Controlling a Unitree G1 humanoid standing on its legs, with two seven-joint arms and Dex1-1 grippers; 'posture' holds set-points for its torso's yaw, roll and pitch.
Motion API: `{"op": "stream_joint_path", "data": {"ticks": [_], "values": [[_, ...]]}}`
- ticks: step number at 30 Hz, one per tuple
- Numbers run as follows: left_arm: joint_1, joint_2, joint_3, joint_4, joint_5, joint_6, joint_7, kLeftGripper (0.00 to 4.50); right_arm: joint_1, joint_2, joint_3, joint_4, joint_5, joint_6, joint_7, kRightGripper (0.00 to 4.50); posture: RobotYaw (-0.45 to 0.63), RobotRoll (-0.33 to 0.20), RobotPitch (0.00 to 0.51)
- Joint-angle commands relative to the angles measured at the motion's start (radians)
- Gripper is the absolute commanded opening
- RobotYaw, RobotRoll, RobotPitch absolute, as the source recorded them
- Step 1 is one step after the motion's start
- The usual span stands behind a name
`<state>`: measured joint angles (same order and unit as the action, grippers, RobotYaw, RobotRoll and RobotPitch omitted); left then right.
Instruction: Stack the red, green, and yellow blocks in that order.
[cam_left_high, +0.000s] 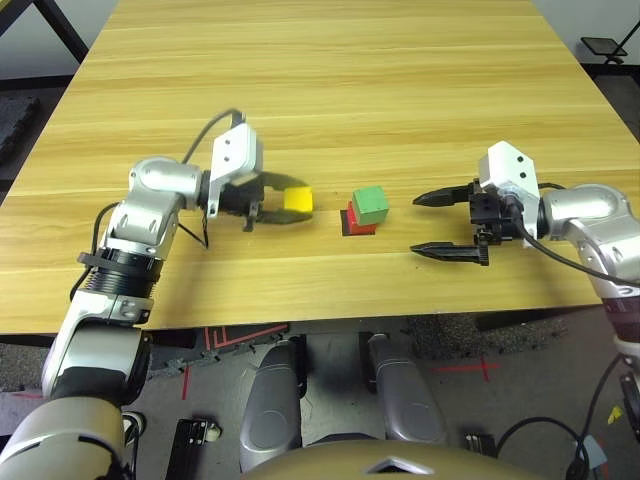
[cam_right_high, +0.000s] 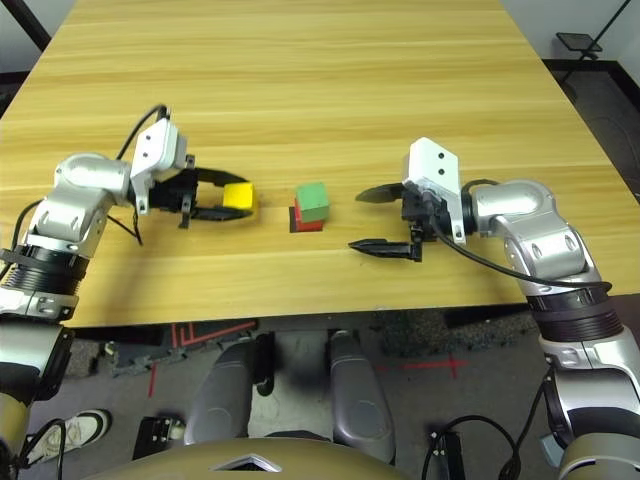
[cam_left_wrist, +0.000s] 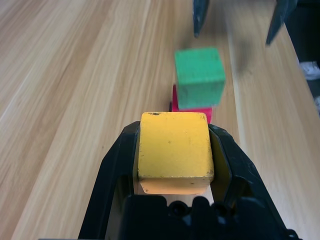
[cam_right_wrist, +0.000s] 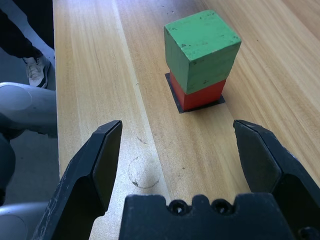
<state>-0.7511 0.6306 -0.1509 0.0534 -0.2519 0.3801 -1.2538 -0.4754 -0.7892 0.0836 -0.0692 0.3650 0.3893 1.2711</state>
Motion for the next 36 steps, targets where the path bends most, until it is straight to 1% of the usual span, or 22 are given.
{"op": "stream_joint_path", "data": {"ticks": [1,8,12,18,21,27,31,36], "values": [[-0.027,0.002,0.002,-0.071,-0.02,0.111,0.048,2.02,0.007,0.013,0.014,0.012,-0.011,-0.02,-0.005,4.5,0.3,0.037,0.16],[-0.104,-0.035,-0.008,-0.12,-0.024,0.257,0.152,2.02,0.007,0.028,0.016,0.023,-0.017,-0.032,-0.012,4.5,0.3,0.045,0.156],[-0.146,-0.073,-0.014,-0.183,-0.059,0.352,0.196,2.02,0.012,0.031,0.017,0.028,-0.02,-0.04,-0.016,4.5,0.3,0.05,0.155],[-0.149,-0.087,-0.039,-0.295,-0.085,0.414,0.227,2.02,0.016,0.029,0.013,0.028,-0.021,-0.041,-0.016,4.5,0.29,0.05,0.155],[-0.155,-0.104,-0.04,-0.343,-0.115,0.468,0.25,2.02,0.015,0.028,0.011,0.032,-0.024,-0.042,-0.017,4.5,0.29,0.053,0.153],[-0.141,-0.097,-0.075,-0.385,-0.112,0.475,0.276,2.02,0.025,0.022,0.003,0.02,-0.018,-0.037,-0.017,4.5,0.29,0.06,0.152],[-0.152,-0.118,-0.097,-0.36,-0.1,0.458,0.296,2.02,0.032,0.0,-0.018,0.011,-0.005,-0.033,-0.006,4.5,0.28,0.058,0.15],[-0.137,-0.133,-0.135,-0.301,-0.07,0.392,0.299,2.02,0.026,-0.032,-0.04,0.013,0.003,-0.03,0.0,4.5,0.27,0.051,0.149]]}}
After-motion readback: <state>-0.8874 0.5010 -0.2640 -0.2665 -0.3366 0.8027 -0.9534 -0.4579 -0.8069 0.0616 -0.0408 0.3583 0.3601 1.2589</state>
